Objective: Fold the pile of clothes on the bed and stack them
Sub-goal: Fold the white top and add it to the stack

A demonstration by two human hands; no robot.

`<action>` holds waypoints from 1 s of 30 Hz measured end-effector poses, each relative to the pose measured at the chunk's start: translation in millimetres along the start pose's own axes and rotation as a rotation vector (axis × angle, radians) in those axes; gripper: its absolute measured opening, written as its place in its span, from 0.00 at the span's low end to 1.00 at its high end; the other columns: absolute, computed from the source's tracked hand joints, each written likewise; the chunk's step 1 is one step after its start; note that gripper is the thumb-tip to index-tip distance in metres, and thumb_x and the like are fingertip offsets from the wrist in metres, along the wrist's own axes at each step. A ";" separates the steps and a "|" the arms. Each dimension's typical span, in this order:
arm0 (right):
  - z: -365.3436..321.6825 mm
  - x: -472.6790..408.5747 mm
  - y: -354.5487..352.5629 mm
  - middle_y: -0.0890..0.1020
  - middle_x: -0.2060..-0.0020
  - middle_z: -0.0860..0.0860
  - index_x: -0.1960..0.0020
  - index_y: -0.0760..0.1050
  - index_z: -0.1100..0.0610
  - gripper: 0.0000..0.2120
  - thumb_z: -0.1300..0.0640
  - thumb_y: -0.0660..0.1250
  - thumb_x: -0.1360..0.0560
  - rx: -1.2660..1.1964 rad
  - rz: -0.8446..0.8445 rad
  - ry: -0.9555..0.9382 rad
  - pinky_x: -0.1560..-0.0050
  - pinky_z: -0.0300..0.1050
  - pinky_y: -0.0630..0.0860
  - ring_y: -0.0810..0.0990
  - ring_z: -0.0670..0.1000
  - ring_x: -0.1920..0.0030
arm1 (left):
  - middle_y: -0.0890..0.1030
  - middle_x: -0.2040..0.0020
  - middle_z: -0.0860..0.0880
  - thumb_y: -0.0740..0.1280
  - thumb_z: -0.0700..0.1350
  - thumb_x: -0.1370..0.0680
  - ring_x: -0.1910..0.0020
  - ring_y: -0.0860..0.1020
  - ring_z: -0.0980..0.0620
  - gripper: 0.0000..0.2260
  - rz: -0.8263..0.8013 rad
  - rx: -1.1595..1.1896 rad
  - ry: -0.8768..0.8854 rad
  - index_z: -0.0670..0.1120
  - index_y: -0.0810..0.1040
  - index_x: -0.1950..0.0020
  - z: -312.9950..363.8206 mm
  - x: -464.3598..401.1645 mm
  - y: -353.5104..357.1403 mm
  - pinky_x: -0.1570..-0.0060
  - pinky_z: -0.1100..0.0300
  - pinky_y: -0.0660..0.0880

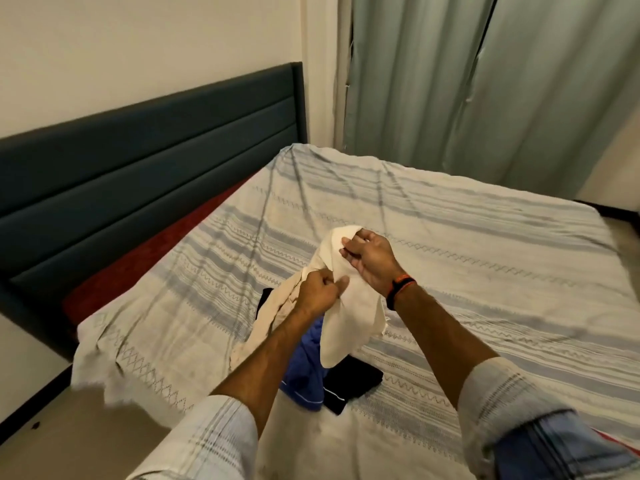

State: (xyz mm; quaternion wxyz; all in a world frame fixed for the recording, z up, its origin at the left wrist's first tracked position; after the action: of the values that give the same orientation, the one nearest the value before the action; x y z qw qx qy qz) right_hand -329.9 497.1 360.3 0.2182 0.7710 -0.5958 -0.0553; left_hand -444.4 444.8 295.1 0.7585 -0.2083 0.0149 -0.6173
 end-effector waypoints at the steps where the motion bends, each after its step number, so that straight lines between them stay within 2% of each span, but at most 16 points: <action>1: -5.0 6.7 1.8 0.80 0.64 0.49 0.52 0.72 0.59 0.10 0.73 0.65 0.23 -0.012 0.008 -0.011 0.51 0.42 0.81 0.80 0.47 0.60 | 0.84 0.54 0.44 0.71 0.58 0.30 0.52 0.82 0.42 0.19 -0.003 0.052 0.003 0.44 0.80 0.51 3.1 2.6 -2.5 0.47 0.42 0.80; 3: -11.7 18.8 0.5 0.82 0.56 0.52 0.46 0.72 0.59 0.11 0.71 0.67 0.24 0.033 0.018 -0.035 0.51 0.42 0.81 0.82 0.49 0.56 | 0.84 0.51 0.40 0.68 0.51 0.23 0.50 0.82 0.39 0.13 -0.021 0.139 0.022 0.41 0.80 0.49 14.6 11.2 -9.0 0.48 0.43 0.80; 6: -6.0 35.8 -11.6 0.84 0.48 0.56 0.40 0.75 0.59 0.16 0.61 0.73 0.26 0.336 0.055 -0.019 0.55 0.42 0.80 0.82 0.49 0.55 | 0.84 0.48 0.42 0.64 0.47 0.18 0.52 0.82 0.43 0.08 -0.031 0.343 0.008 0.46 0.80 0.46 27.8 19.3 -19.7 0.55 0.51 0.79; 9: 10.1 59.9 -22.3 0.84 0.46 0.58 0.40 0.77 0.59 0.21 0.52 0.76 0.28 0.479 0.045 -0.005 0.46 0.50 0.80 0.83 0.52 0.50 | 0.83 0.51 0.46 0.63 0.49 0.18 0.56 0.80 0.48 0.11 -0.062 0.466 -0.040 0.46 0.79 0.40 31.1 25.7 -20.6 0.62 0.57 0.76; 11: 20.6 76.9 -24.8 0.84 0.46 0.54 0.40 0.77 0.57 0.29 0.44 0.80 0.35 0.545 0.021 0.000 0.43 0.54 0.80 0.84 0.53 0.47 | 0.82 0.47 0.42 0.63 0.48 0.18 0.52 0.80 0.44 0.13 -0.092 0.527 -0.057 0.42 0.77 0.37 34.1 31.1 -16.1 0.55 0.51 0.80; 13: 28.2 90.7 -31.4 0.84 0.46 0.50 0.40 0.77 0.54 0.38 0.36 0.81 0.44 0.665 0.037 0.003 0.43 0.53 0.80 0.83 0.51 0.46 | 0.81 0.44 0.39 0.63 0.47 0.18 0.47 0.80 0.41 0.15 -0.095 0.556 -0.074 0.40 0.76 0.36 35.0 39.7 -11.0 0.47 0.45 0.79; 14: 29.9 93.7 -33.2 0.84 0.47 0.48 0.41 0.77 0.52 0.38 0.35 0.81 0.45 0.720 0.039 0.001 0.43 0.51 0.80 0.83 0.50 0.47 | 0.81 0.43 0.39 0.63 0.48 0.18 0.46 0.80 0.40 0.15 -0.096 0.562 -0.082 0.40 0.76 0.37 36.4 41.8 -9.2 0.46 0.44 0.78; 15: 29.6 100.2 -37.9 0.84 0.49 0.48 0.44 0.78 0.52 0.33 0.37 0.81 0.43 0.764 0.056 -0.004 0.45 0.49 0.80 0.83 0.49 0.48 | 0.81 0.43 0.39 0.63 0.48 0.18 0.45 0.80 0.40 0.15 -0.111 0.562 -0.085 0.40 0.77 0.37 37.3 45.2 -3.6 0.45 0.44 0.78; 17: 18.8 110.3 -42.5 0.83 0.58 0.46 0.54 0.78 0.53 0.19 0.42 0.79 0.35 0.855 0.100 -0.053 0.57 0.43 0.77 0.81 0.48 0.57 | 0.82 0.45 0.39 0.64 0.49 0.18 0.47 0.80 0.40 0.13 -0.137 0.563 -0.075 0.41 0.78 0.41 42.1 50.6 4.6 0.49 0.47 0.79; 19: 0.1 114.9 -45.5 0.78 0.67 0.47 0.64 0.75 0.55 0.17 0.43 0.77 0.31 0.952 0.191 -0.150 0.65 0.41 0.68 0.76 0.48 0.65 | 0.83 0.52 0.41 0.63 0.47 0.18 0.55 0.81 0.43 0.09 -0.163 0.594 -0.062 0.43 0.78 0.47 50.0 55.4 10.8 0.58 0.53 0.79; 20: -9.3 117.3 -50.5 0.77 0.68 0.47 0.66 0.74 0.54 0.18 0.44 0.76 0.30 0.970 0.258 -0.194 0.66 0.41 0.67 0.75 0.48 0.66 | 0.83 0.55 0.43 0.64 0.46 0.18 0.58 0.80 0.45 0.08 -0.183 0.610 -0.049 0.43 0.78 0.50 55.2 59.6 14.0 0.61 0.55 0.79; 21: -17.0 117.1 -55.5 0.78 0.67 0.47 0.66 0.73 0.53 0.16 0.44 0.75 0.29 0.953 0.316 -0.225 0.66 0.42 0.69 0.76 0.48 0.65 | 0.83 0.57 0.43 0.64 0.45 0.18 0.59 0.81 0.47 0.07 -0.201 0.632 -0.034 0.43 0.79 0.51 58.9 62.8 15.4 0.62 0.56 0.79; 23: -30.5 114.2 -66.5 0.82 0.62 0.50 0.61 0.75 0.52 0.13 0.45 0.75 0.29 0.820 0.383 -0.258 0.58 0.47 0.76 0.81 0.52 0.59 | 0.84 0.57 0.46 0.69 0.45 0.21 0.61 0.82 0.50 0.06 -0.247 0.607 -0.009 0.43 0.79 0.49 63.1 69.7 19.0 0.63 0.58 0.79; 27: -49.4 105.4 -75.0 0.83 0.57 0.58 0.57 0.76 0.59 0.11 0.51 0.71 0.24 0.422 0.340 -0.244 0.51 0.57 0.79 0.81 0.57 0.55 | 0.84 0.47 0.48 0.77 0.47 0.29 0.53 0.82 0.52 0.17 -0.309 0.328 0.020 0.47 0.78 0.43 51.9 80.7 29.9 0.61 0.60 0.78; 30: -61.4 102.6 -79.4 0.82 0.56 0.58 0.55 0.76 0.62 0.09 0.56 0.67 0.21 0.233 0.314 -0.211 0.47 0.55 0.78 0.80 0.55 0.54 | 0.82 0.44 0.46 0.79 0.52 0.33 0.48 0.82 0.50 0.26 -0.279 0.238 0.069 0.46 0.76 0.39 49.9 84.8 44.7 0.56 0.58 0.79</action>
State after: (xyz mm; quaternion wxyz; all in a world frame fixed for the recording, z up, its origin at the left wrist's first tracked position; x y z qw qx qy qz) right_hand -208.6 432.4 401.5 0.0700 0.6787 -0.7304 -0.0320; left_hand -368.7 386.5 345.6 0.6840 -0.0958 -0.0612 -0.7205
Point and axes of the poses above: each hand's wrist, its own x-axis away from the middle knuckle, its own y-axis out of the palm, z = x × y, the point moved 8 cm from there along -x, towards the middle knuckle
